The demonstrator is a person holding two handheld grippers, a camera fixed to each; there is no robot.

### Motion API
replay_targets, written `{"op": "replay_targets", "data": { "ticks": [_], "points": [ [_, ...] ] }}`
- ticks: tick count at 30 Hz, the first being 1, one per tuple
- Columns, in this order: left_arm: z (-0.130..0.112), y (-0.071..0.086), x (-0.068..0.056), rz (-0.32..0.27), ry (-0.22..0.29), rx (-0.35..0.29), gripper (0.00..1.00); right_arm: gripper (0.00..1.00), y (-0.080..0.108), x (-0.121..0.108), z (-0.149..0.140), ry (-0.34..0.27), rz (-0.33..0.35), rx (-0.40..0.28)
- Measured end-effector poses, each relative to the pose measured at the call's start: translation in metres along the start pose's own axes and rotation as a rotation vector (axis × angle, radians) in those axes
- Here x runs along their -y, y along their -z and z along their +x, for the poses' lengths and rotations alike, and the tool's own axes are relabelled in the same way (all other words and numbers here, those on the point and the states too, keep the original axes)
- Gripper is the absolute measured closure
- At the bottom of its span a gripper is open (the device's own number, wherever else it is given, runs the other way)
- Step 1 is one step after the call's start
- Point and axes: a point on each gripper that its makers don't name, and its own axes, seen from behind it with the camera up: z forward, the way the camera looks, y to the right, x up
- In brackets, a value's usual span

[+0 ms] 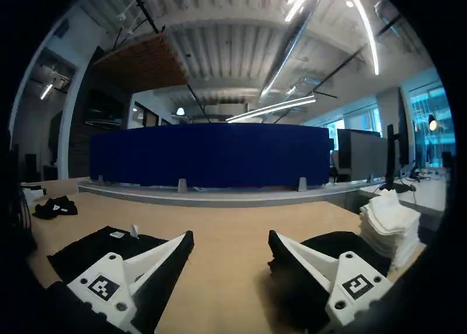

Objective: Fold towel

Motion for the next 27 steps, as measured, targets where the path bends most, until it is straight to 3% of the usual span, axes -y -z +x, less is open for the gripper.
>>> {"op": "replay_targets", "data": {
  "ticks": [27],
  "points": [
    [-0.0001, 0.0013, -0.0008, 0.000, 0.000, 0.000, 0.15, 0.00, 0.0006, -0.0001, 0.0016, 0.000, 0.000, 0.000]
  ]
}}
